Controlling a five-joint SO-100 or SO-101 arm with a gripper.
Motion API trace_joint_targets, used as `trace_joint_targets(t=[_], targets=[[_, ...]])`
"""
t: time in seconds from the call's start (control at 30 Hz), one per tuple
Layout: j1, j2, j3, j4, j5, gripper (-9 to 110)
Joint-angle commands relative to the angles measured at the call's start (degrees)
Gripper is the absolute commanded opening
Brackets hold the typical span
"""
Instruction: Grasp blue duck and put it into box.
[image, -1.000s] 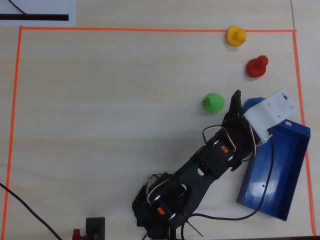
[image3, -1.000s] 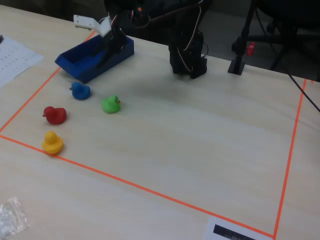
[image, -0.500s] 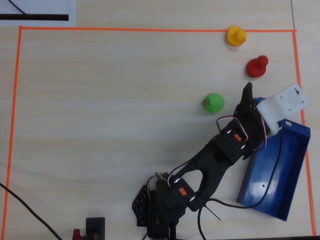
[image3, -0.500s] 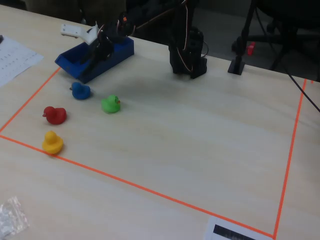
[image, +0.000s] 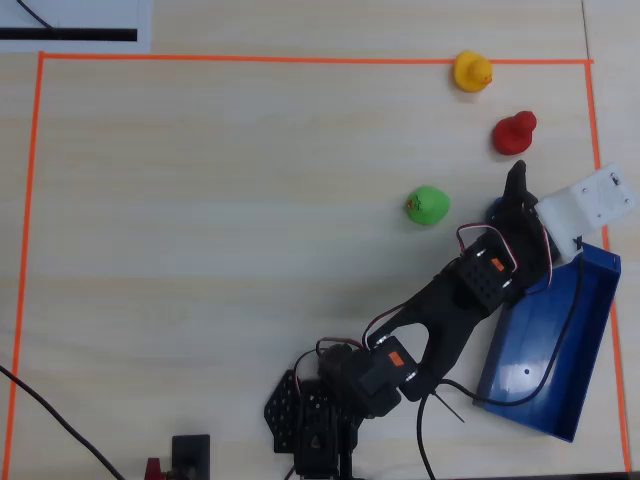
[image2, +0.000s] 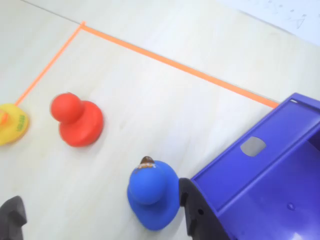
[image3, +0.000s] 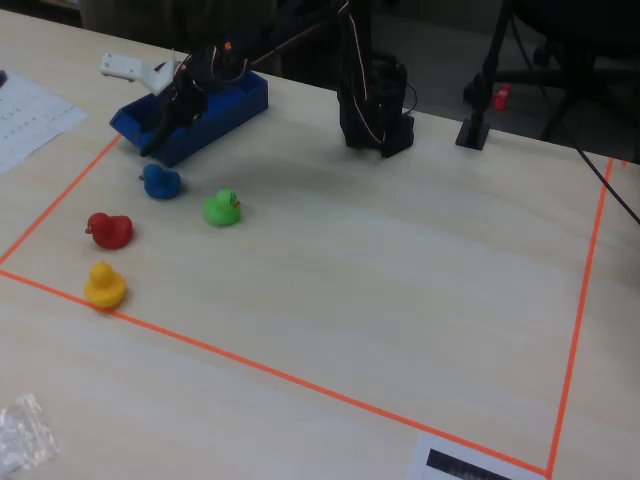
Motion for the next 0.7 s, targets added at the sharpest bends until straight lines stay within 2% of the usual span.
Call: trace_joint_targets(t=[0.0, 0.67], targets=[[0.26, -0.70, -2.90, -2.64, -0.79, 42], [-1.32, -10.55, -5.10, -6.42, -2.37, 42]])
